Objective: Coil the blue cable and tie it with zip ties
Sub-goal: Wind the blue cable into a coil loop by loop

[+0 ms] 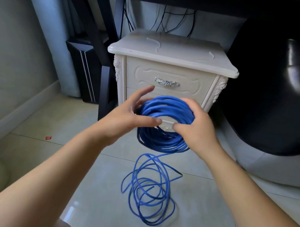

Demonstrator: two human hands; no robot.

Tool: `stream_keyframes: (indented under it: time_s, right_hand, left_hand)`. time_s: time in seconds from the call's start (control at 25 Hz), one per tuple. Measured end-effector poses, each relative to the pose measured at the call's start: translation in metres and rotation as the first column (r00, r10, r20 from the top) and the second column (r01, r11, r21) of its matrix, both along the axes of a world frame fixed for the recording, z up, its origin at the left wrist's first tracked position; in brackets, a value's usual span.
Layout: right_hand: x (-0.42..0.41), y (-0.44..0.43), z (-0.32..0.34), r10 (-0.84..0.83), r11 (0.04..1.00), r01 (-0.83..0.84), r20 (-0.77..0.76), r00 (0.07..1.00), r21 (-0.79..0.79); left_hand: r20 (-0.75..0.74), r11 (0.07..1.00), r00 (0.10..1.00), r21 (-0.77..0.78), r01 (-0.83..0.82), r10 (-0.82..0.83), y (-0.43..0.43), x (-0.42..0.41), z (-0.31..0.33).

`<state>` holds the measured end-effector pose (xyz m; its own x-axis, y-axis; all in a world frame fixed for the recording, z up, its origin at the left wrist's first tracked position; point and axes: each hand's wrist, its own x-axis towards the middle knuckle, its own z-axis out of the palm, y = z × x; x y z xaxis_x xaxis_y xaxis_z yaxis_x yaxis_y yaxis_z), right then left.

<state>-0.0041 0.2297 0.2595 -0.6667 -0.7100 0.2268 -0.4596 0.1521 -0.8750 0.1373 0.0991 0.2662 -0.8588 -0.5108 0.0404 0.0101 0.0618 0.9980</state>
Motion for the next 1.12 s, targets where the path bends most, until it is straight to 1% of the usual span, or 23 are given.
stream_keyframes:
  time_s: [0.04,0.08,0.12,0.16,0.2,0.28,0.36,0.44,0.52,0.56,0.68,0.8,0.88,0.92,1.0,1.08,1.12]
  right_hand:
    - [0.004,0.000,0.000,0.041,0.998,-0.037,-0.091,0.995,0.048]
    - [0.007,0.000,-0.001,0.086,0.994,-0.072,-0.169,0.982,0.086]
    - [0.011,0.000,-0.001,0.125,0.988,-0.100,-0.236,0.964,0.116]
    - [0.014,0.001,-0.001,0.151,0.984,-0.116,-0.282,0.947,0.136]
    - [0.017,0.001,0.000,0.164,0.981,-0.125,-0.301,0.940,0.145]
    - [0.018,0.003,0.007,0.161,0.982,-0.126,-0.259,0.953,0.144]
    - [0.012,0.007,0.015,0.165,0.979,-0.143,-0.157,0.974,0.145]
    - [0.002,0.011,0.020,0.222,0.965,-0.224,0.028,0.975,0.134]
    - [-0.003,0.015,0.019,0.276,0.945,-0.305,0.214,0.937,0.118]
    - [-0.004,0.016,0.017,0.279,0.942,-0.317,0.268,0.922,0.108]
    - [-0.007,0.014,0.010,0.264,0.955,-0.296,0.397,0.879,0.019]
    - [-0.003,0.010,0.002,0.284,0.955,-0.283,0.533,0.797,-0.087]
    - [0.008,0.004,-0.008,0.263,0.964,-0.199,0.562,0.784,-0.173]
    - [0.013,0.001,-0.011,0.235,0.967,-0.132,0.567,0.789,-0.217]
    - [0.016,-0.003,-0.014,0.179,0.959,-0.011,0.574,0.799,-0.284]
    - [0.010,-0.002,-0.010,0.147,0.944,0.060,0.579,0.802,-0.323]
    - [0.007,0.000,-0.007,0.134,0.942,0.075,0.571,0.810,-0.327]
  left_hand:
    - [0.035,0.983,0.999,-0.186,-0.007,0.014,0.001,0.000,-0.002]
    - [0.082,0.926,0.996,-0.378,0.005,0.028,0.004,0.000,-0.004]
    - [0.108,0.854,0.993,-0.520,0.010,0.054,0.007,-0.001,-0.007]
    - [0.113,0.809,0.990,-0.587,-0.005,0.089,0.009,-0.002,-0.008]
    - [0.103,0.803,0.987,-0.594,-0.040,0.126,0.011,-0.003,-0.008]
    - [0.064,0.826,0.980,-0.549,-0.123,0.188,0.013,-0.004,-0.007]
    - [0.030,0.870,0.976,-0.460,-0.177,0.215,0.012,-0.006,-0.004]
    - [0.011,0.914,0.970,-0.339,-0.225,0.243,0.009,-0.006,-0.003]
    - [-0.016,0.942,0.964,-0.205,-0.264,0.267,0.007,-0.005,-0.003]
    - [-0.031,0.948,0.961,-0.159,-0.276,0.274,0.007,-0.004,-0.003]
    - [-0.079,0.935,0.934,-0.043,-0.353,0.349,0.008,-0.005,-0.001]
    - [-0.122,0.875,0.875,0.198,-0.442,0.469,0.008,-0.010,0.000]
    - [-0.109,0.828,0.853,0.330,-0.453,0.510,0.015,-0.013,-0.001]
    - [-0.091,0.817,0.857,0.366,-0.445,0.508,0.021,-0.016,-0.003]
    - [-0.068,0.828,0.889,0.402,-0.392,0.454,0.030,-0.019,-0.007]
    - [-0.046,0.880,0.946,0.384,-0.280,0.321,0.030,-0.018,-0.007]
    - [-0.015,0.916,0.971,0.336,-0.218,0.237,0.026,-0.015,-0.006]
